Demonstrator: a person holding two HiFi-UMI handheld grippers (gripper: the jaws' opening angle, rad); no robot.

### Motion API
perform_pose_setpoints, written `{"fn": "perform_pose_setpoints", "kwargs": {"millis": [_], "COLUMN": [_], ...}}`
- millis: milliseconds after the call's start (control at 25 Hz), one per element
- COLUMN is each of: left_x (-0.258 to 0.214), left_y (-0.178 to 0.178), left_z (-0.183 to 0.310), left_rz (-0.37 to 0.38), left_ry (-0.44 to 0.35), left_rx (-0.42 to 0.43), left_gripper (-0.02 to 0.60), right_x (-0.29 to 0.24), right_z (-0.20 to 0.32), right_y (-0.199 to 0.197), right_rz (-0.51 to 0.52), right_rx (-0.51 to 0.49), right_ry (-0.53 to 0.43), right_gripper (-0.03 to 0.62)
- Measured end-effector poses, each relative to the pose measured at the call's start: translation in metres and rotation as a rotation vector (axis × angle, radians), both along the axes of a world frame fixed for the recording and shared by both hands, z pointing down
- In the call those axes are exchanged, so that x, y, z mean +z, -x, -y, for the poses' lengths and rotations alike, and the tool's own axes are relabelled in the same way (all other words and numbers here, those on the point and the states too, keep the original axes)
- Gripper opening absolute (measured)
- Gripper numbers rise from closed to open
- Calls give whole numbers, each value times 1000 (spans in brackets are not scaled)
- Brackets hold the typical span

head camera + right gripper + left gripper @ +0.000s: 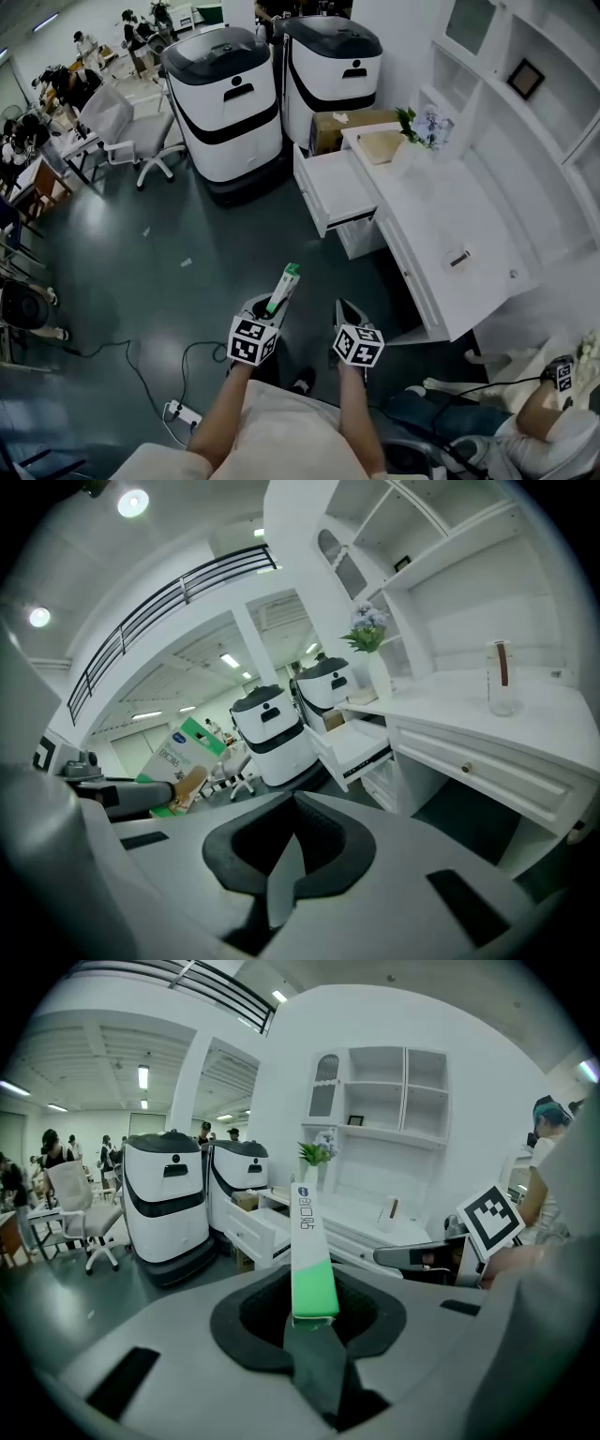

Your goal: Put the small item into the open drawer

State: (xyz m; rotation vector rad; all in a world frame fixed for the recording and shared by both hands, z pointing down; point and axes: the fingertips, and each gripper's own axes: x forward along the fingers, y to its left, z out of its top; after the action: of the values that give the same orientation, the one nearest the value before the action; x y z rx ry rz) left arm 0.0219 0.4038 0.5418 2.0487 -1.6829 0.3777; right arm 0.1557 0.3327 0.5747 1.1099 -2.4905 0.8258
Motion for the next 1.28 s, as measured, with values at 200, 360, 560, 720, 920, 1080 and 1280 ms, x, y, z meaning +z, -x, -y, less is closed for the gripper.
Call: {"fn": "perform_pose_setpoints", "kwargs": {"millis": [200,360,560,720,920,1080,1280], "left_x": [-3,-4,-7,-9,-6,-3,5], "left_y": [22,40,62,81,111,139,165], "left_z": [40,80,145,198,251,282,310], "left_rz": [13,0,-19,-37,-51,-69,-101], "left_ry": [-11,-2,-6,-12,-2,0,2], "left_rx": [28,49,105,163,244,285,307], "left_gripper": [97,97,97,97,97,97,97], "right_x": [-6,-8,3,9,17,19,20], "right_z": [36,64,103,137,178,203,223], "right_y": [15,28,49,70,101,129,155], "right_rz": [23,53,35,10,-9,-20,-49], "right_rx": [70,112,124,155,224,272,286], "right_ry": [-38,-33,-4,10,32,33,17], "right_gripper": [25,25,25,25,25,25,25]}}
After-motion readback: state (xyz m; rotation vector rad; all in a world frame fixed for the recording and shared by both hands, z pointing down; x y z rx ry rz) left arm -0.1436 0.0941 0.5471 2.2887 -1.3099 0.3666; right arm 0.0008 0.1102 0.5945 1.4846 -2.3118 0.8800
